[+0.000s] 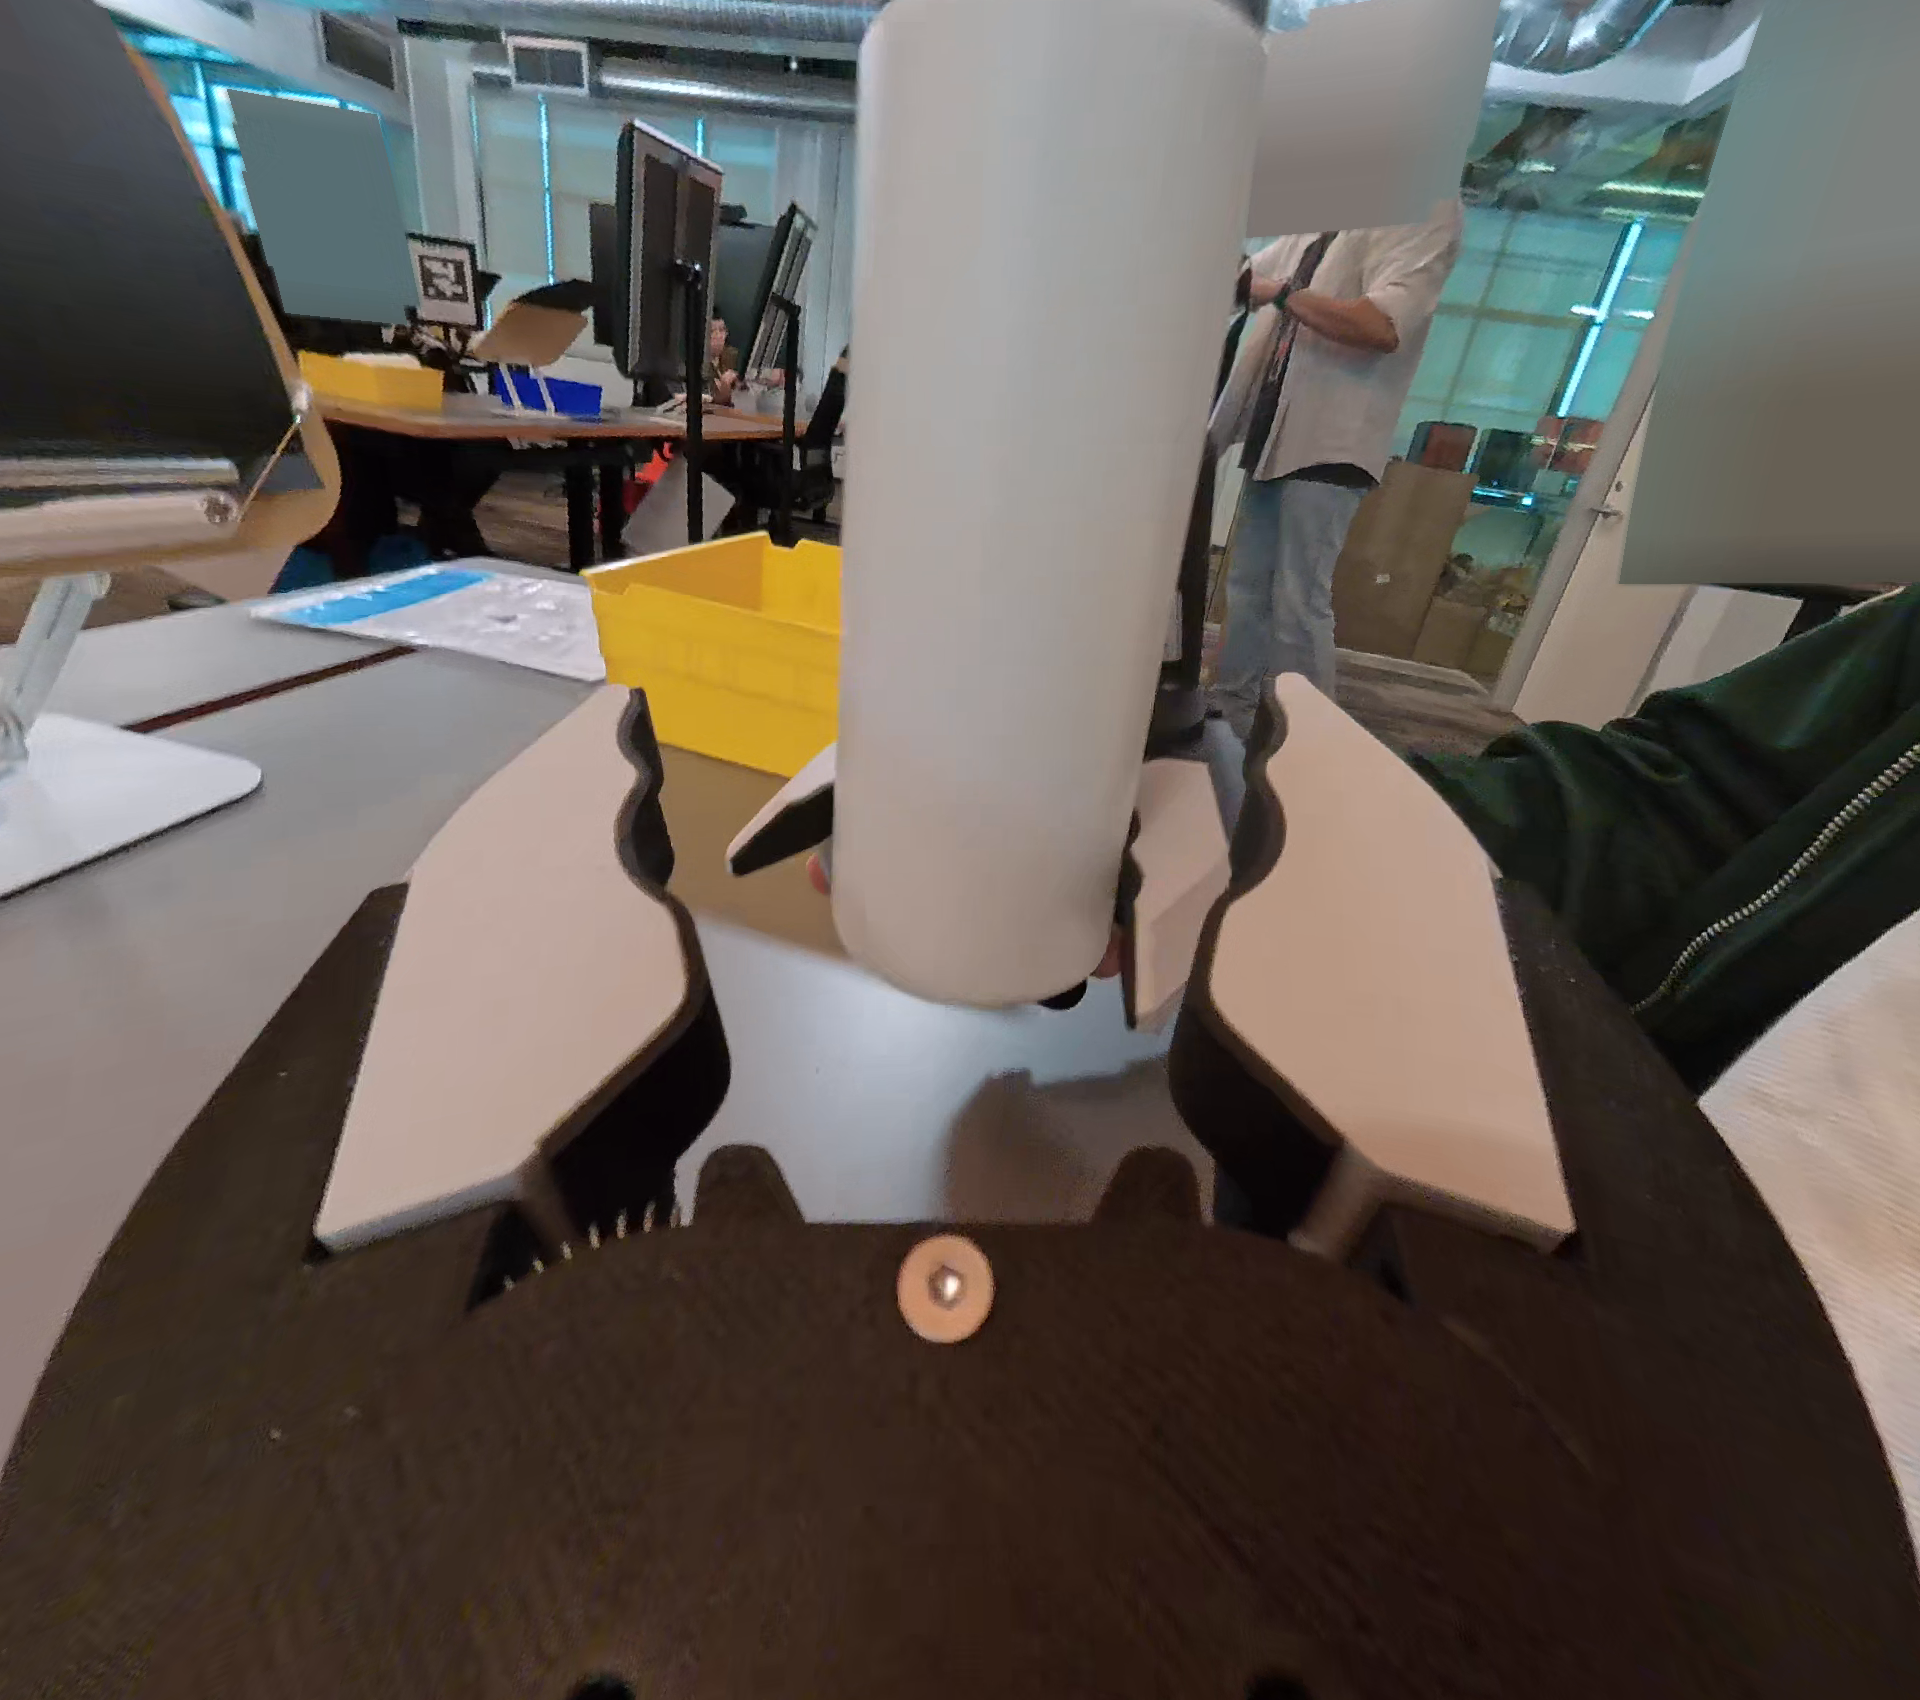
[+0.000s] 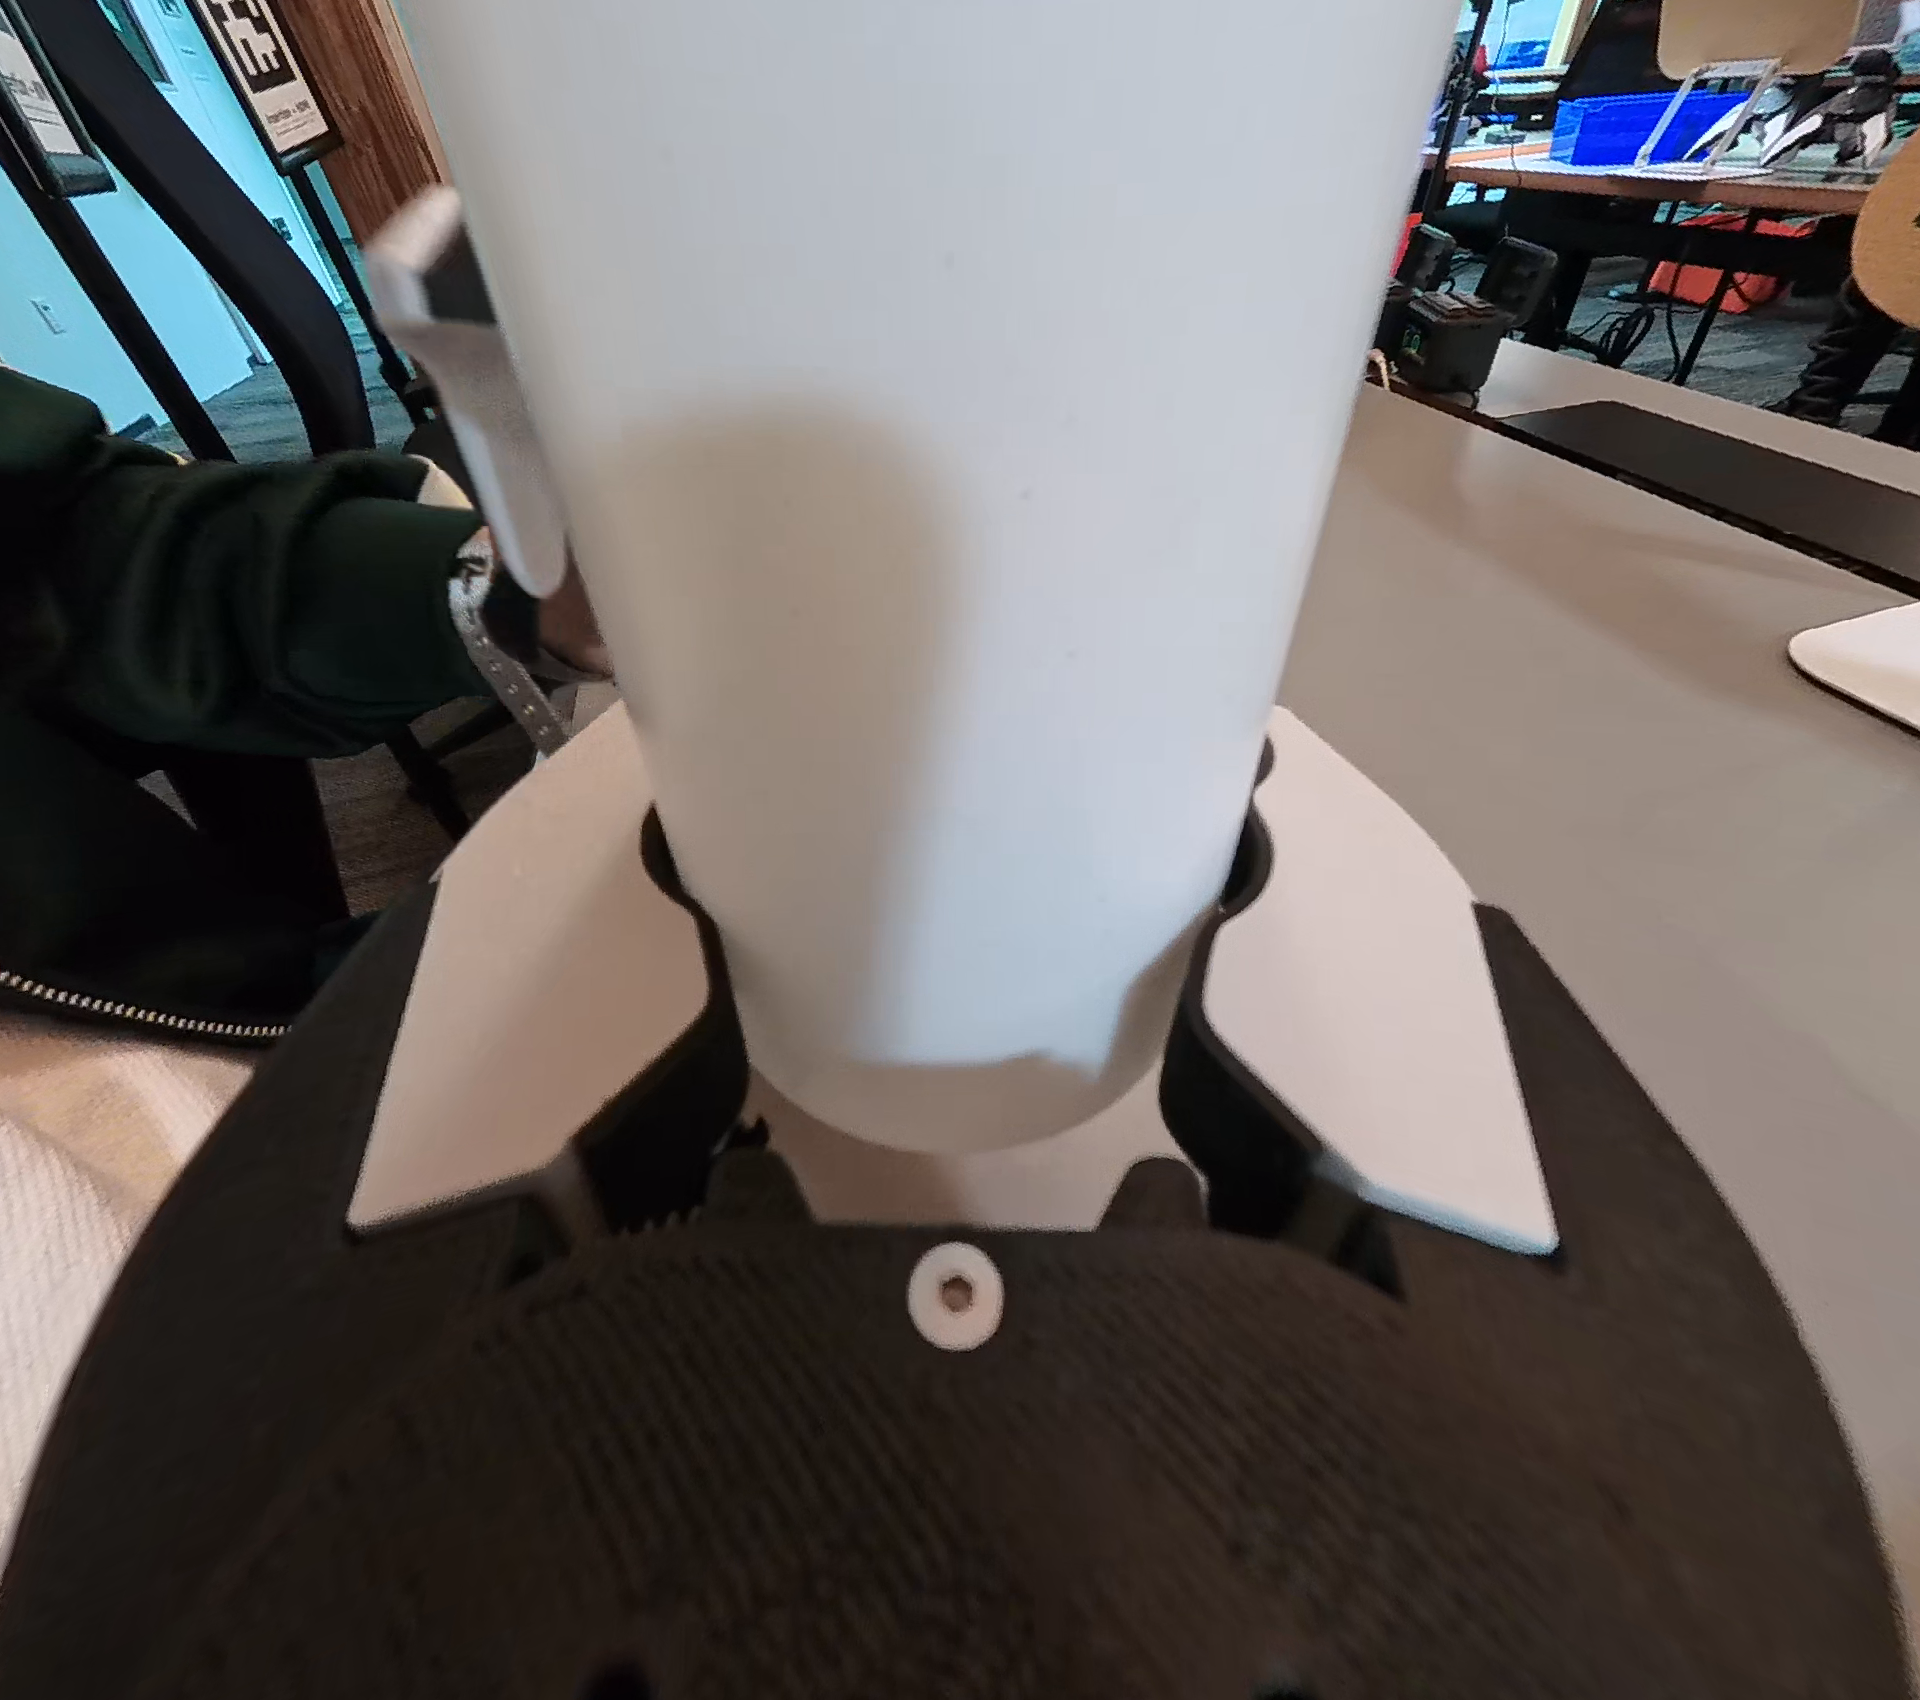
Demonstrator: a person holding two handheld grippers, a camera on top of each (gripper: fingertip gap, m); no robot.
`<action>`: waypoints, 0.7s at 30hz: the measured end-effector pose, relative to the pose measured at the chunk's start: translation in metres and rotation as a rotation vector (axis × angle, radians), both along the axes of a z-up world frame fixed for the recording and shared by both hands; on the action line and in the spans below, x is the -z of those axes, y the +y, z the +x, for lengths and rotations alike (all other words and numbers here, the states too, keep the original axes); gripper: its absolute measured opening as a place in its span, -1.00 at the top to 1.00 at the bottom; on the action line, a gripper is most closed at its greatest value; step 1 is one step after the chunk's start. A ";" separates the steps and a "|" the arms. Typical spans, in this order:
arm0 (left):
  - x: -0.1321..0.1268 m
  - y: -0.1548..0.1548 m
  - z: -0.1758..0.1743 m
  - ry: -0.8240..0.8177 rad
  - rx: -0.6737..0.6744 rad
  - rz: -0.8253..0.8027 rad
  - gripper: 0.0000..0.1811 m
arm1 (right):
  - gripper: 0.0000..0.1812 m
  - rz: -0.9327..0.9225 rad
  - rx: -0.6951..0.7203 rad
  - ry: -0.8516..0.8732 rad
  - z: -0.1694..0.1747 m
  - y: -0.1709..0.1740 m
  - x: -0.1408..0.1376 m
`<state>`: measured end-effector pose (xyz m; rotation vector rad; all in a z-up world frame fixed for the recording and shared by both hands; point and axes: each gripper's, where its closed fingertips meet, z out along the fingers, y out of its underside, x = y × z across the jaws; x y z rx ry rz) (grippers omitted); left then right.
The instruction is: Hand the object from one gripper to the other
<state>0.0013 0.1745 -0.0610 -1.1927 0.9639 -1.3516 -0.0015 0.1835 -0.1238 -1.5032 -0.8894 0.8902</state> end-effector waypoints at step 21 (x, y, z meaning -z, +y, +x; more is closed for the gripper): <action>-0.021 -0.037 0.028 0.174 0.029 0.029 -0.21 | -0.14 0.030 -0.091 -0.073 -0.038 -0.030 0.007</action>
